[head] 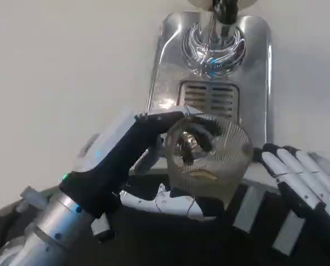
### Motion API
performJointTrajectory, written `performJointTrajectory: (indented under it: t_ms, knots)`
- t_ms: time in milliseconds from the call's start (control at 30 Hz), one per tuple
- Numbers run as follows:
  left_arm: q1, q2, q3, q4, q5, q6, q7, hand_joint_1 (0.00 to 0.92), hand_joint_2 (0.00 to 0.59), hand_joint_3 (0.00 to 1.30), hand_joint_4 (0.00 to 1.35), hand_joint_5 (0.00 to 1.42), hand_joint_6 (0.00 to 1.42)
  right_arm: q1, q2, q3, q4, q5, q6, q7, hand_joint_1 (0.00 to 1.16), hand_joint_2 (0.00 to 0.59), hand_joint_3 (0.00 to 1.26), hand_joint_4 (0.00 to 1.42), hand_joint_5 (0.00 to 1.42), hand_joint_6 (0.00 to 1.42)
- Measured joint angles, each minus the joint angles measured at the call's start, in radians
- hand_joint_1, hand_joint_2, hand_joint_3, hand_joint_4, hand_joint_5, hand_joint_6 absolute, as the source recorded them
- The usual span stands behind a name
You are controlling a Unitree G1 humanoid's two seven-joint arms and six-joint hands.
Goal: Grasp the cup under the faucet to collect the drink, then remove the cup.
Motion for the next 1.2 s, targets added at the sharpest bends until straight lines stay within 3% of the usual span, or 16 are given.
performJointTrajectory:
  t_ms: [100, 300, 633, 933, 1200]
  knots:
    - [0.004, -0.007, 0.0, -0.002, 0.0, 0.001, 0.0, 0.749, 0.112, 1.06, 1.25, 1.32, 1.42, 0.006, 0.018, -0.006, 0.0, 0.0, 0.0, 0.0, 0.84, 0.289, 0.04, 0.0, 0.0, 0.0]
    - [0.007, -0.008, 0.0, -0.015, 0.0, 0.005, 0.0, 0.748, 0.112, 1.06, 1.25, 1.32, 1.42, 0.001, 0.014, -0.021, 0.0, 0.007, -0.001, 0.008, 0.84, 0.292, 0.04, 0.0, 0.0, 0.0]
    - [0.002, -0.036, 0.02, -0.008, 0.025, 0.023, 0.026, 0.748, 0.112, 1.06, 1.25, 1.32, 1.42, 0.001, 0.024, -0.006, 0.0, 0.0, 0.001, 0.012, 0.82, 0.295, 0.04, 0.0, 0.0, 0.0]
    - [-0.144, -0.137, 0.015, 0.172, 0.123, 0.019, 0.165, 0.748, 0.112, 1.06, 1.25, 1.32, 1.42, 0.002, 0.061, -0.006, 0.0, -0.013, 0.02, 0.01, 0.79, 0.33, 0.05, 0.0, 0.0, 0.0]
    - [-0.236, -0.158, -0.03, 0.345, 0.2, -0.031, 0.232, 0.747, 0.113, 1.05, 1.25, 1.32, 1.42, 0.019, 0.075, -0.014, 0.0, -0.024, 0.023, 0.009, 0.78, 0.345, 0.06, 0.0, 0.0, 0.0]
